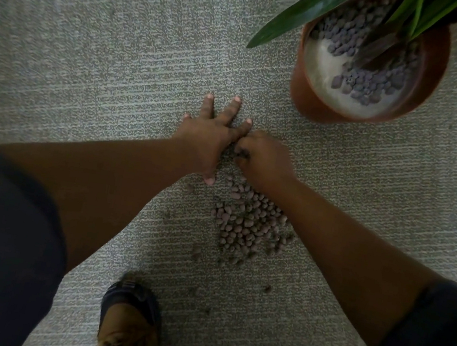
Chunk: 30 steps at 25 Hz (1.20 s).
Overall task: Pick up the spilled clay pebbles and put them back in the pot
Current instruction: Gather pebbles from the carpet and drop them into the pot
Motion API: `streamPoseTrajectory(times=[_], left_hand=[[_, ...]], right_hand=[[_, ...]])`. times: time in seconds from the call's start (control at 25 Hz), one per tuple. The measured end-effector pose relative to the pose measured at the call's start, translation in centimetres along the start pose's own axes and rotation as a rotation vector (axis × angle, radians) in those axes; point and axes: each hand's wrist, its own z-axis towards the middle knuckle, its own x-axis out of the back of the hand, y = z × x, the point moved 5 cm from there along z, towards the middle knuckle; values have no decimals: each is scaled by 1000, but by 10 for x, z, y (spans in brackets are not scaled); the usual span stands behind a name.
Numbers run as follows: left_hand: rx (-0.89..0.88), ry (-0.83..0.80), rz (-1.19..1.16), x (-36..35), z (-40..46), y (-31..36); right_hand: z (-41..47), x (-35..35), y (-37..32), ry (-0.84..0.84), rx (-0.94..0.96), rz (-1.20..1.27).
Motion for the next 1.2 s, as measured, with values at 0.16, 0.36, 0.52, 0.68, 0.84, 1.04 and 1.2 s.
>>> streamPoseTrajectory(times=[0.16, 0.36, 0.52, 0.68, 0.84, 1.04, 1.2], left_hand=[[-6, -1, 3, 0, -1, 1], [-8, 2, 2, -1, -1, 1], [-12, 4, 1, -3, 1, 1], [-17, 10, 7, -6, 4, 0], [-16, 11, 8, -7, 6, -1], [-17, 11, 8, -8, 6, -2], [-16, 7, 12, -7, 6, -1]], right_hand=[[-3, 4, 20, 33, -109, 255], [-19, 16, 29, 60, -303, 557], [-29, 80, -1, 342, -77, 506], [-44, 156, -11, 726, 56, 251], [-45, 168, 18, 702, -99, 126], [-67, 128, 17, 828, 94, -33], [-102, 54, 68, 503, 4, -121]])
